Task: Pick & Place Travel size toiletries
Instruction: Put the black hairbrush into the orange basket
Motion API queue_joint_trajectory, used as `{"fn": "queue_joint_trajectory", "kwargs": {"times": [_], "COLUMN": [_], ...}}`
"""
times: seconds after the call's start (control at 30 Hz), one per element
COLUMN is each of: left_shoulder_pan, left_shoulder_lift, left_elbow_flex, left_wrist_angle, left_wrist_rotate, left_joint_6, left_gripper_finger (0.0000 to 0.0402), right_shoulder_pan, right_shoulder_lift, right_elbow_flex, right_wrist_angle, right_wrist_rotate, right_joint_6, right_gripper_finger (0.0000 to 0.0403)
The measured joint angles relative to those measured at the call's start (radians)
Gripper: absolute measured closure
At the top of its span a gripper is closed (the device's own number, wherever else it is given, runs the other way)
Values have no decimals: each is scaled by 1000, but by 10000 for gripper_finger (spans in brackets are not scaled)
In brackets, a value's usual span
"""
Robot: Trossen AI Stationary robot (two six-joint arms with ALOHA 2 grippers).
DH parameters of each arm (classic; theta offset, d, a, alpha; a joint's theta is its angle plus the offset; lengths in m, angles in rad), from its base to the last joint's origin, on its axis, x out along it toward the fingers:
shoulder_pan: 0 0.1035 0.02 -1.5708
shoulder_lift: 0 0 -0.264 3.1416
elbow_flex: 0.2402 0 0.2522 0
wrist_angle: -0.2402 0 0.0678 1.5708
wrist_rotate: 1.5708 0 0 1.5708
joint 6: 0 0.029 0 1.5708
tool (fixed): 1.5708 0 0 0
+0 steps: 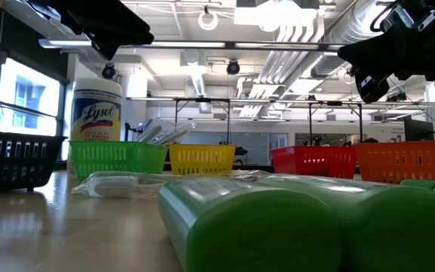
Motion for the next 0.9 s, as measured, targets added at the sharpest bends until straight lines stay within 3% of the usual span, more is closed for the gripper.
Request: {"fn": "queue_joint_trajectory", "kwargs": {"times": [0.43, 0.9], "left_shoulder_pan": [0, 0], "left_shoulder_lift": [50, 97], "left_elbow_flex": [0, 0], "left_wrist_angle": [-49, -30], "left_wrist_rotate": [-50, -26], "left_joint_6": [-40, -109], "left_gripper_finger": [306, 306], "right_shoulder_pan": [0, 0], "right_shoulder_lift": [0, 0], "right_elbow_flex": [0, 0], "right_wrist_angle": [-34, -34], "right_wrist_rotate": [1, 27], "right_joint_6": [-1, -27], "right_gripper_finger": [401, 401]}}
